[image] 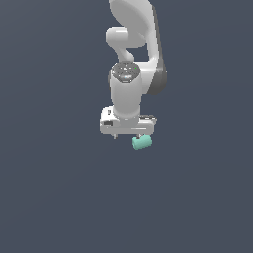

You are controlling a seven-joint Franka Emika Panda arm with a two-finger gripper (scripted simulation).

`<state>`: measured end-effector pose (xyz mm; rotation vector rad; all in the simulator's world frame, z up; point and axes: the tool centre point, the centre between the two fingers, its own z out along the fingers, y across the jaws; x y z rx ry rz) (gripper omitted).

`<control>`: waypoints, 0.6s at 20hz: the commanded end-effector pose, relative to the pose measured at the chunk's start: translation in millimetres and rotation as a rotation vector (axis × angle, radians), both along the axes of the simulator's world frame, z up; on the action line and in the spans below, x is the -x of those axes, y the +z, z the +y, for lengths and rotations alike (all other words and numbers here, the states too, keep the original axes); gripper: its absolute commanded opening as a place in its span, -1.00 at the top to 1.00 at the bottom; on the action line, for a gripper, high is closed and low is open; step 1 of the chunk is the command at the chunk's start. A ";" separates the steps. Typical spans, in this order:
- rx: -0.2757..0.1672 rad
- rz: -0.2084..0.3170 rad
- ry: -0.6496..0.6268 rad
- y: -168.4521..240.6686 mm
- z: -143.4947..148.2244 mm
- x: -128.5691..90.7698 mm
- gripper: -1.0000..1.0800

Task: Pick up the object and move it to a goal position.

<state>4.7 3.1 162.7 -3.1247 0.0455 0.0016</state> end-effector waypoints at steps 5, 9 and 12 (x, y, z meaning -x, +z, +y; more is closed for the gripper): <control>0.000 0.007 -0.001 -5.3 0.7 1.4 -0.92; 0.001 0.019 0.000 -14.3 1.8 3.8 -0.92; 0.001 0.020 0.001 -15.0 1.8 3.8 -0.92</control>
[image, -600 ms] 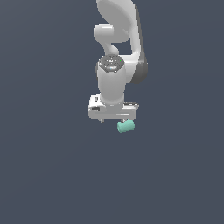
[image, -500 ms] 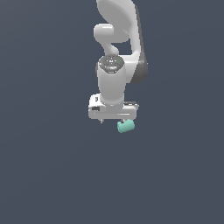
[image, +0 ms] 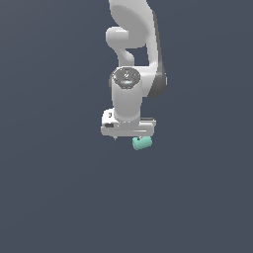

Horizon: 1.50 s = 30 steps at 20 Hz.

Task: Pick up the object and move it to a goal position.

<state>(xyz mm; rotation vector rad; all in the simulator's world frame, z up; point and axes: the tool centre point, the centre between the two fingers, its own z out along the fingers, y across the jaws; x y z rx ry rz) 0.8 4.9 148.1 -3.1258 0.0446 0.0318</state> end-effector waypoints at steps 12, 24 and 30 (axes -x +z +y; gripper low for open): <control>0.002 0.000 -0.093 -4.9 7.0 3.1 -0.92; 0.007 0.002 -0.347 -18.5 25.3 12.6 -0.92; 0.010 0.003 -0.494 -25.8 35.0 18.4 -0.92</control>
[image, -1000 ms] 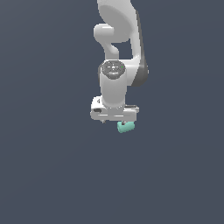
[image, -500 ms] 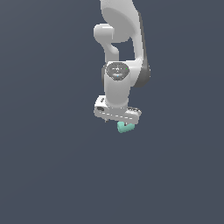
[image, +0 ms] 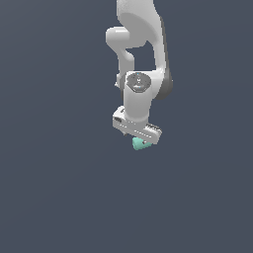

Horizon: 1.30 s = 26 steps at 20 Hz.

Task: Pick up the object and move it to a goal position.

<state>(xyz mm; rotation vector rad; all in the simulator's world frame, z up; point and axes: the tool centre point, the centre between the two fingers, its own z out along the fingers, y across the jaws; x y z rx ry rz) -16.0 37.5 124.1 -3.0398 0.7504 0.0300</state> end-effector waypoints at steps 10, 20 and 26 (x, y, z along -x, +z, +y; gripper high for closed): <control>0.007 -0.001 -0.283 -13.4 17.4 11.7 -0.92; 0.014 -0.004 -0.529 -24.2 30.8 22.4 -0.92; 0.017 -0.006 -0.656 -29.4 37.2 28.1 -0.92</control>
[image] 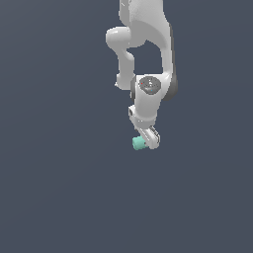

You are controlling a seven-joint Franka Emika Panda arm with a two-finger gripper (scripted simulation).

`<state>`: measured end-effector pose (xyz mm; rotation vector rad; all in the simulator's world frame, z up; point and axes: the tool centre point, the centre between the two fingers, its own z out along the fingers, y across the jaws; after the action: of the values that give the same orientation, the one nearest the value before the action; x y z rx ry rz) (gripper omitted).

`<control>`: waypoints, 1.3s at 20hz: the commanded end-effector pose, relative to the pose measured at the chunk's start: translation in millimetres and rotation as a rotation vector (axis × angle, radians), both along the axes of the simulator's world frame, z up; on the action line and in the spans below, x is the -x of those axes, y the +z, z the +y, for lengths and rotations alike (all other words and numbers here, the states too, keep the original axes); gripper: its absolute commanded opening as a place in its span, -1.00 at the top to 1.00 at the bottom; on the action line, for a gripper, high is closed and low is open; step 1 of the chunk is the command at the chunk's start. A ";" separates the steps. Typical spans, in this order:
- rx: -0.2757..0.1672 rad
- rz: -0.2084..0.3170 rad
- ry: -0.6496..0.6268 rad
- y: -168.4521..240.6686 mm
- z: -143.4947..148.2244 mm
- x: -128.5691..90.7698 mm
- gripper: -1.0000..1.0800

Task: Pick up the object and move it to a goal position.

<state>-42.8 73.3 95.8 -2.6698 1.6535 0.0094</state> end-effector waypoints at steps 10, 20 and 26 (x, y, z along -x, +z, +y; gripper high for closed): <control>0.004 -0.004 -0.144 -5.6 6.6 6.4 -0.92; 0.004 -0.004 -0.151 -14.1 7.0 7.0 -0.92; 0.005 -0.004 -0.153 -42.1 6.8 8.0 -0.92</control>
<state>-50.4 80.1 61.3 -2.5367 1.8533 0.0000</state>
